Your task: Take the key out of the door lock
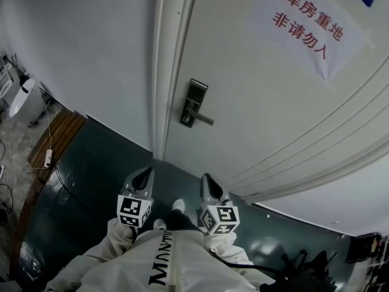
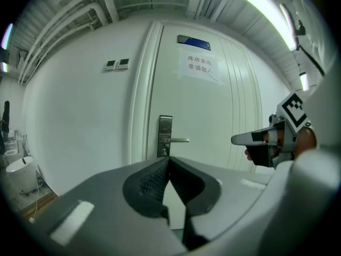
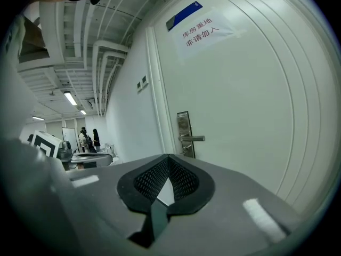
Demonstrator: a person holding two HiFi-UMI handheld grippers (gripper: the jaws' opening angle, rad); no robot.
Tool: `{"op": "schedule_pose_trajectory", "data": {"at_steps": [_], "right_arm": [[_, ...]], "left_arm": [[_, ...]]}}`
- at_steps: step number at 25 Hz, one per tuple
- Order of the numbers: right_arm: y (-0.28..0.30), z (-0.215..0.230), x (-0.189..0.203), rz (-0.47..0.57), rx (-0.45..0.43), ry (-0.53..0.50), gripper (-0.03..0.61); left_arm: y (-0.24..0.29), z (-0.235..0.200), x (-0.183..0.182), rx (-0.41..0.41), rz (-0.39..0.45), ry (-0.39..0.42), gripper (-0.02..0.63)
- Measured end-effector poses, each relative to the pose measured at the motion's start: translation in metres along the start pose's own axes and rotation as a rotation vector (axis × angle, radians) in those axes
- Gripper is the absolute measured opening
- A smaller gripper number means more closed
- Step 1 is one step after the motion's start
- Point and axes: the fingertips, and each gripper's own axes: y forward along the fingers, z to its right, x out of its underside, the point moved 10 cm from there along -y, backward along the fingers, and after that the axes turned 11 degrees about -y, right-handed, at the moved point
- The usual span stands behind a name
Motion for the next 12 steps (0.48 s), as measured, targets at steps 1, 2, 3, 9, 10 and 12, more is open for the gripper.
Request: {"op": "schedule_pose_trajectory", "data": {"at_steps": [1, 2, 3, 9, 10, 12], "right_arm": [[0.003, 0.002, 0.0, -0.004, -0.001, 0.0, 0.0], [0.007, 0.003, 0.001, -0.008, -0.002, 0.001, 0.0], [0.011, 0.005, 0.002, -0.012, -0.004, 0.003, 0.0], [0.046, 0.021, 0.001, -0.011, -0.02, 0.022, 0.0], [0.054, 0.024, 0.0, -0.01, -0.028, 0.021, 0.0], [0.069, 0.031, -0.004, -0.002, -0.042, 0.02, 0.0]], "left_arm": [[0.003, -0.001, 0.0, -0.001, -0.002, -0.002, 0.0], [0.006, -0.003, 0.001, -0.004, -0.007, -0.005, 0.0], [0.01, -0.006, 0.003, -0.008, -0.014, -0.009, 0.0], [0.037, -0.017, 0.0, -0.027, -0.046, -0.011, 0.0], [0.043, -0.02, -0.001, -0.033, -0.046, -0.011, 0.0], [0.057, -0.024, -0.006, -0.041, -0.049, -0.013, 0.0]]}}
